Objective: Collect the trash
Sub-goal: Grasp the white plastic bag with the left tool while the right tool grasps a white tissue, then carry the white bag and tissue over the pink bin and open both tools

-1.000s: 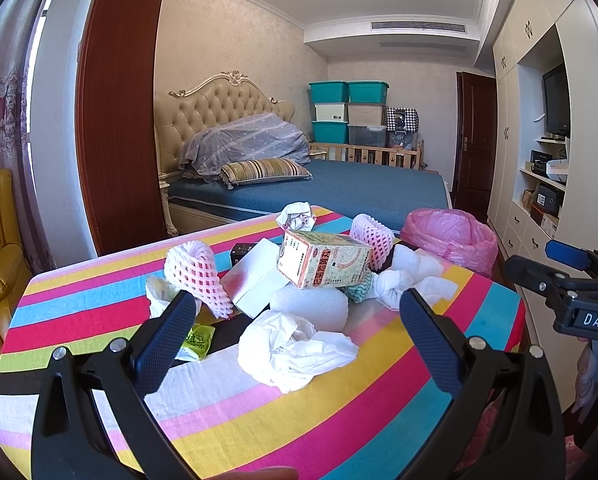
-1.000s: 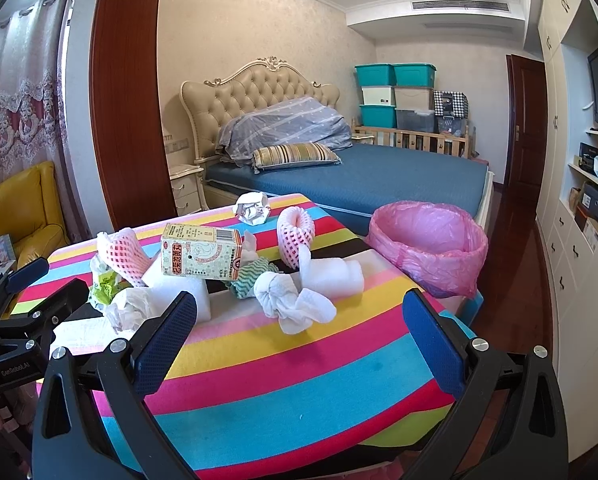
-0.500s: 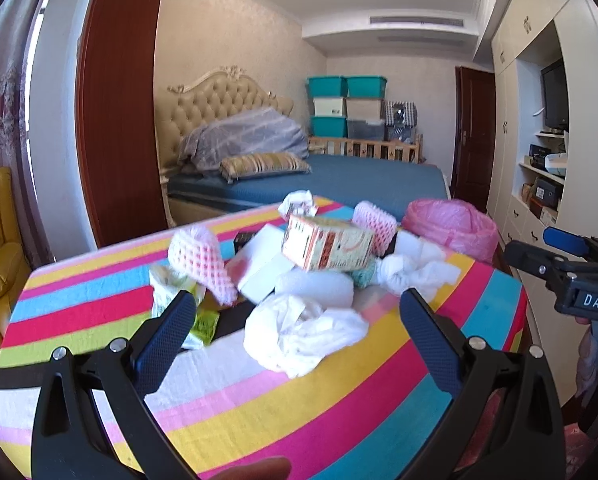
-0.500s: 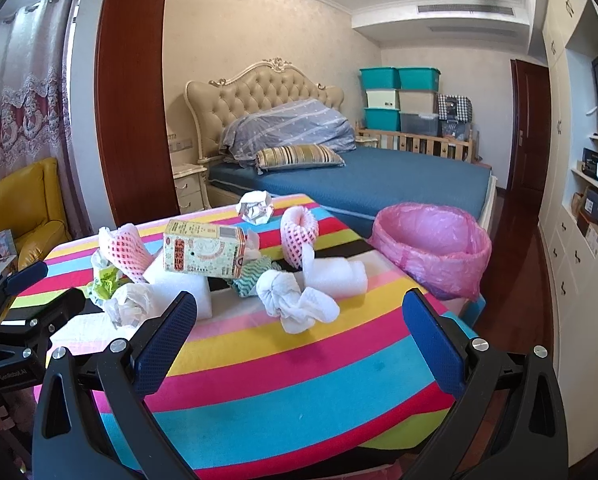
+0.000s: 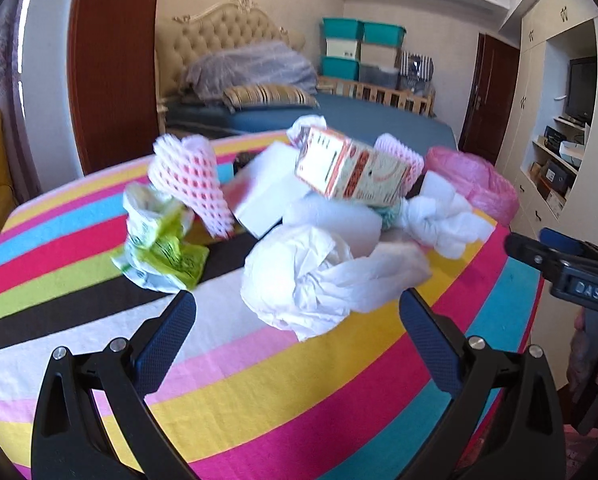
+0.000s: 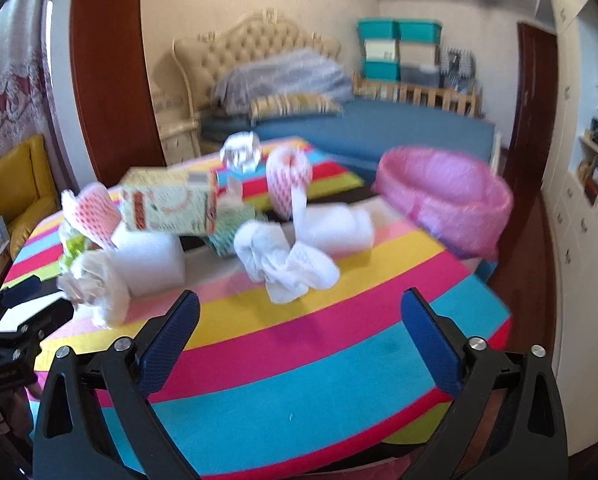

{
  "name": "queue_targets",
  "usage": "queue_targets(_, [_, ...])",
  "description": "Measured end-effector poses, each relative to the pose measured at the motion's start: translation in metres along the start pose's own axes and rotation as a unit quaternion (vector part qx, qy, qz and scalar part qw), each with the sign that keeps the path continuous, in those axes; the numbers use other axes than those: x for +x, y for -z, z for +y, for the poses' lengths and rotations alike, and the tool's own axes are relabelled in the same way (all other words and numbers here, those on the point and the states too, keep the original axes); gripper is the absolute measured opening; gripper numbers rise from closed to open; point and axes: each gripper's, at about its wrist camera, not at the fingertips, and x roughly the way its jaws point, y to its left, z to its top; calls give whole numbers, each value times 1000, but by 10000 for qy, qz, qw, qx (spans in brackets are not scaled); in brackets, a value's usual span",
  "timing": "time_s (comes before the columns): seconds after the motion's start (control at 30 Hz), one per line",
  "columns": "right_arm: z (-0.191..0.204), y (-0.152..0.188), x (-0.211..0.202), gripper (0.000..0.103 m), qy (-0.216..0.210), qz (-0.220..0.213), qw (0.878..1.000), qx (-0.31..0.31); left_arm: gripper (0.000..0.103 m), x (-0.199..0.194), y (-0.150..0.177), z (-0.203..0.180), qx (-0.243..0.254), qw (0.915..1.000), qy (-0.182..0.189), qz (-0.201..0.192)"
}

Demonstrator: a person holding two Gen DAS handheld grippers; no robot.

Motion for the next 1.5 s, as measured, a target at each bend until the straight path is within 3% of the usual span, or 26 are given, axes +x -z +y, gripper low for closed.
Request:
queue_targets(0.23, [-6,-19,53,92,-254,598,9976,233,98,26,-7,-5,238,9993,-221,197])
queue_targets(0.4, [6,-34,78,91,-355,800,9962,38,98,45,-15,7,-31,9986,-230,465])
queue_targets(0.53, [21,-42,92,74,-481,908,9944,-267,98,56,-22,11,80,9978,-350,564])
queue_targets(0.67, [30,-43,101,55,-544,1030,9923,-429,85,64,-27,7,218,9972,-371,613])
queue_targets(0.8, [31,-40,102,48,-612,1015,9915,-541,70,71,-28,5,287,9970,-303,657])
queue_targets(0.87, [31,-38,98,45,-670,958,9912,-613,55,74,-28,2,353,9968,-244,673])
queue_targets(1.07, [22,-30,86,42,-845,815,9920,-474,43,73,-30,1,430,9970,-401,512])
queue_targets(1.5, [-4,-26,60,42,-997,389,9942,-131,40,28,-44,-6,294,9974,-512,-423])
